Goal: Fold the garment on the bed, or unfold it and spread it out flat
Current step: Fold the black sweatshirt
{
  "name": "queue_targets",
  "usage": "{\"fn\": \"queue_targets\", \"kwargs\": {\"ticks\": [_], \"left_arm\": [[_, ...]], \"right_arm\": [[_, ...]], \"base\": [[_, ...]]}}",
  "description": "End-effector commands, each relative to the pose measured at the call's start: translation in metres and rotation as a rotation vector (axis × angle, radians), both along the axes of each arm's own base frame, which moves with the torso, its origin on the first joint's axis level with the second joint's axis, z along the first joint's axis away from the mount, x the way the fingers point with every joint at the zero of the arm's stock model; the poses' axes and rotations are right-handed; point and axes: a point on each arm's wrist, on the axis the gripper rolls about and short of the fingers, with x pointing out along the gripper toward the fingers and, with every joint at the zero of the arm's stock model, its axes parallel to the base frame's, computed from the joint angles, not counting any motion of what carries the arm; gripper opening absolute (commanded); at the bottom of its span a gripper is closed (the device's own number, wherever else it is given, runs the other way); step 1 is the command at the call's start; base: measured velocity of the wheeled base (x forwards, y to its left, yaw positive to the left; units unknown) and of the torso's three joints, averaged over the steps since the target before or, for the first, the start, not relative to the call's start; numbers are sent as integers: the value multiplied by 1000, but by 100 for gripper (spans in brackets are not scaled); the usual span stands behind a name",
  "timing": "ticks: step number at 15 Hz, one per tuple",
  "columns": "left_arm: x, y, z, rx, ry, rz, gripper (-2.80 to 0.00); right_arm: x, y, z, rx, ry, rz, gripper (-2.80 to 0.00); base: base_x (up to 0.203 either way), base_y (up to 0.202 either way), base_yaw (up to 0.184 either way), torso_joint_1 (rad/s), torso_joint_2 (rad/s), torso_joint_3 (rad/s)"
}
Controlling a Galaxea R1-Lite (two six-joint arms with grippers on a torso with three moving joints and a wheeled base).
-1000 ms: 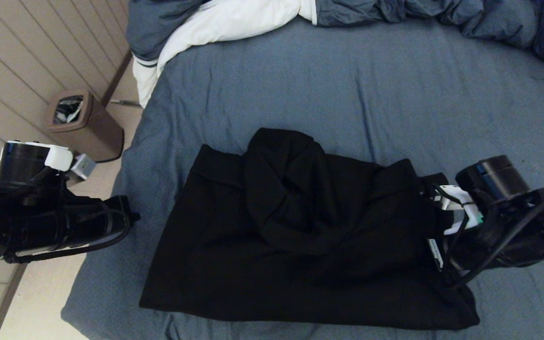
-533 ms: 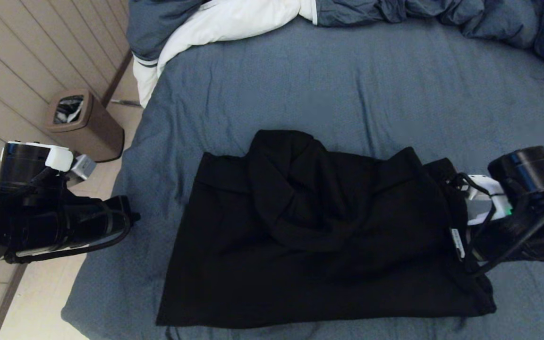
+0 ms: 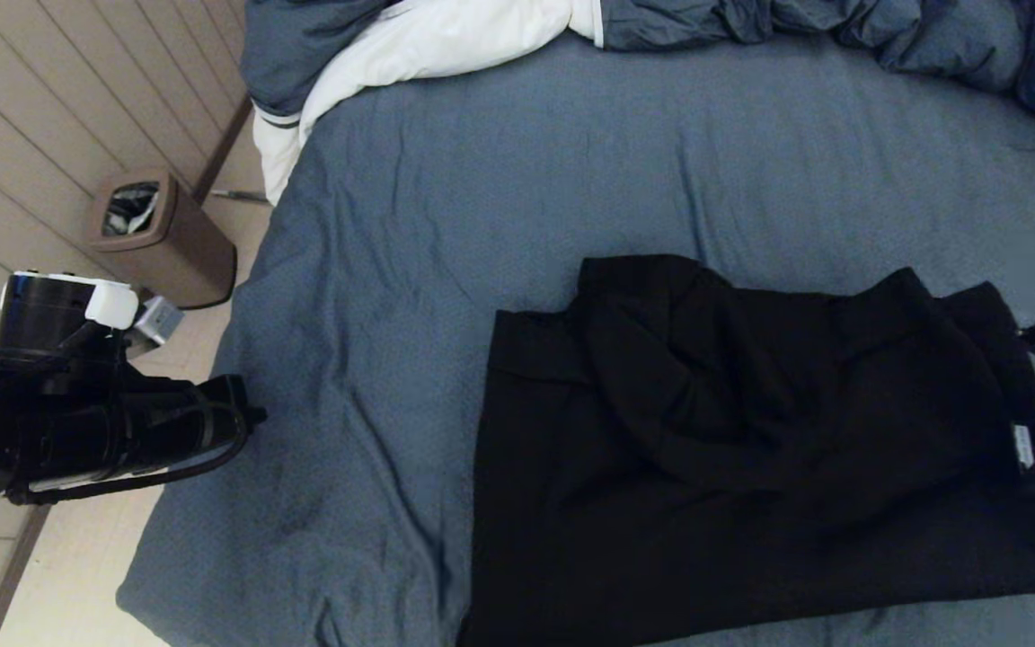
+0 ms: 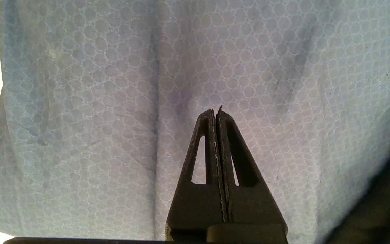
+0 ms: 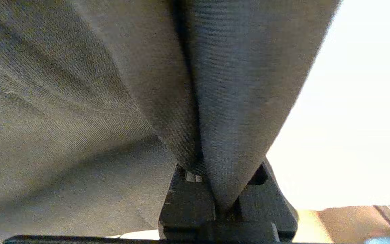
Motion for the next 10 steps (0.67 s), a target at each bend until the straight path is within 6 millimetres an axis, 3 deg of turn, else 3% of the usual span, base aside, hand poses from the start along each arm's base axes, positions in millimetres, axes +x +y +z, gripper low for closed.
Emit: {"fn": "queue_targets", "kwargs": {"ticks": [1, 3, 5, 8, 10], "left_arm": [[0, 0, 1, -3, -2, 2, -280], [-1, 0, 1, -3, -3, 0, -280], [-2, 0, 0, -3, -1, 0, -280], [-2, 0, 1, -5, -11, 0, -280], [-3, 0, 1, -5, -13, 0, -280]], "right_arm": [[-9, -22, 13, -28, -48, -74, -280], [-10, -27, 29, -36, -101, -78, -280], [-12, -14, 45, -25, -134, -22, -280], [-1, 30, 68, 41, -214, 149, -280], [3, 71, 82, 96, -234, 313, -280]], "base": [[0, 0, 0, 0, 0, 0], [0, 0, 0, 0, 0, 0], [0, 0, 0, 0, 0, 0], [0, 0, 0, 0, 0, 0], [0, 0, 0, 0, 0, 0]]}}
